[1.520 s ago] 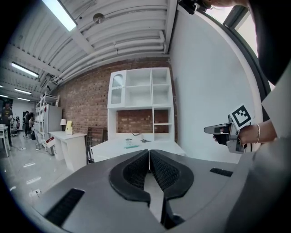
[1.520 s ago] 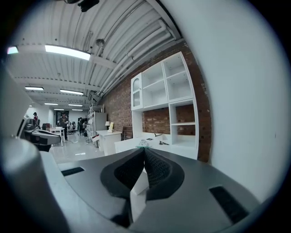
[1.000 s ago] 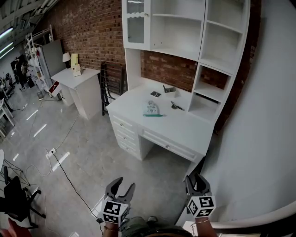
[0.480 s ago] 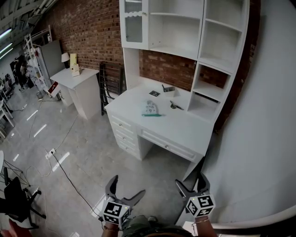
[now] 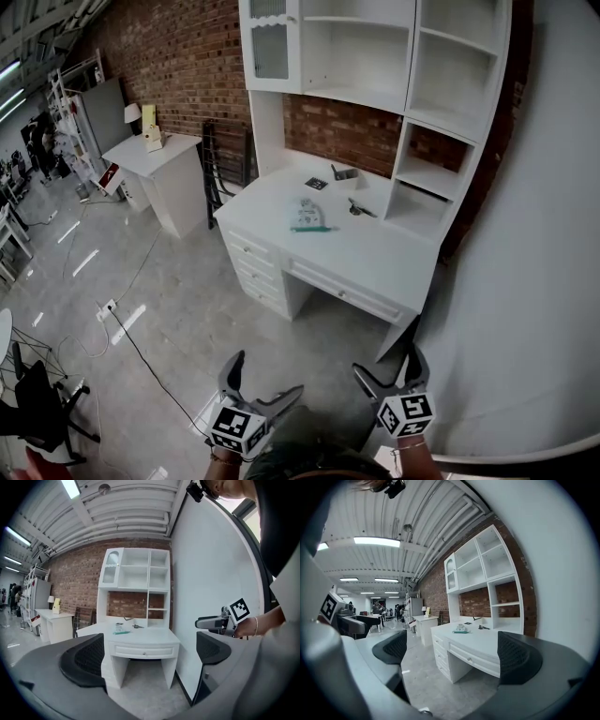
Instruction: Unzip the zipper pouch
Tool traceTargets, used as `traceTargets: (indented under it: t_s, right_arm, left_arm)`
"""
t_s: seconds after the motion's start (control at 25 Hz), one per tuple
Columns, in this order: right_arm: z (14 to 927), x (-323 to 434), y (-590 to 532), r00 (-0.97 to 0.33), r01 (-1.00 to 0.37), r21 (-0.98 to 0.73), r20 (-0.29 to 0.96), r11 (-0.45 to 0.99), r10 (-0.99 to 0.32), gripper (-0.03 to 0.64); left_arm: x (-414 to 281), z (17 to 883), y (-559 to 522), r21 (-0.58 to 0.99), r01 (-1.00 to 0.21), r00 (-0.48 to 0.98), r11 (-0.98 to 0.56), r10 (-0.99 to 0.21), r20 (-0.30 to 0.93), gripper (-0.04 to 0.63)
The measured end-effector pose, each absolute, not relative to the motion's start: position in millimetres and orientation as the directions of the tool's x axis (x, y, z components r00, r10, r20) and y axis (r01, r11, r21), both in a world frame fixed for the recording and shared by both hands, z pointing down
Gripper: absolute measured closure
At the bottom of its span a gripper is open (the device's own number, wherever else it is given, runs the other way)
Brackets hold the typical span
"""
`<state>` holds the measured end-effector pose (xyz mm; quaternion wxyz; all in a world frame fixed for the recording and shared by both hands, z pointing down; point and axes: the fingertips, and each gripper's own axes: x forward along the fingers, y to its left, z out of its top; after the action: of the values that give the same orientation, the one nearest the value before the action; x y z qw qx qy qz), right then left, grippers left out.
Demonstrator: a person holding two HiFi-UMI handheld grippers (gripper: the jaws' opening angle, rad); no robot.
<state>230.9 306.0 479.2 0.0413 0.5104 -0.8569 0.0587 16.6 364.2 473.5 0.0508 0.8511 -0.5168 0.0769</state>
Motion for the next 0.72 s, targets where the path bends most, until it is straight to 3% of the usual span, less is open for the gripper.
traceTargets:
  t_s: [0.28, 0.48, 0.72]
  right_arm:
    - [493.1, 233.8, 279.2, -0.441, -0.897, -0.064, 0.146, 0.437, -0.885, 0.043]
    - [499.0, 229.6, 242.0, -0.422, -0.906, -0.087, 0.157, 0.413, -0.893, 0.043]
    - [500.6, 213.7, 181.2, -0.417, -0.909, -0.090, 0.162, 0.407, -0.894, 0.045]
  left_arm:
    - [19.7, 486.6, 327.6, -0.039, -0.853, 0.499, -0.521, -0.835, 0.232, 0.025]
    - [16.7, 474.1, 279.8, -0.076, -0.837, 0.523, -0.542, -0.833, 0.180, 0.026]
    - [5.2, 474.0, 212.3, -0.197, -0.800, 0.524, -0.566, -0.820, 0.229, 0.028]
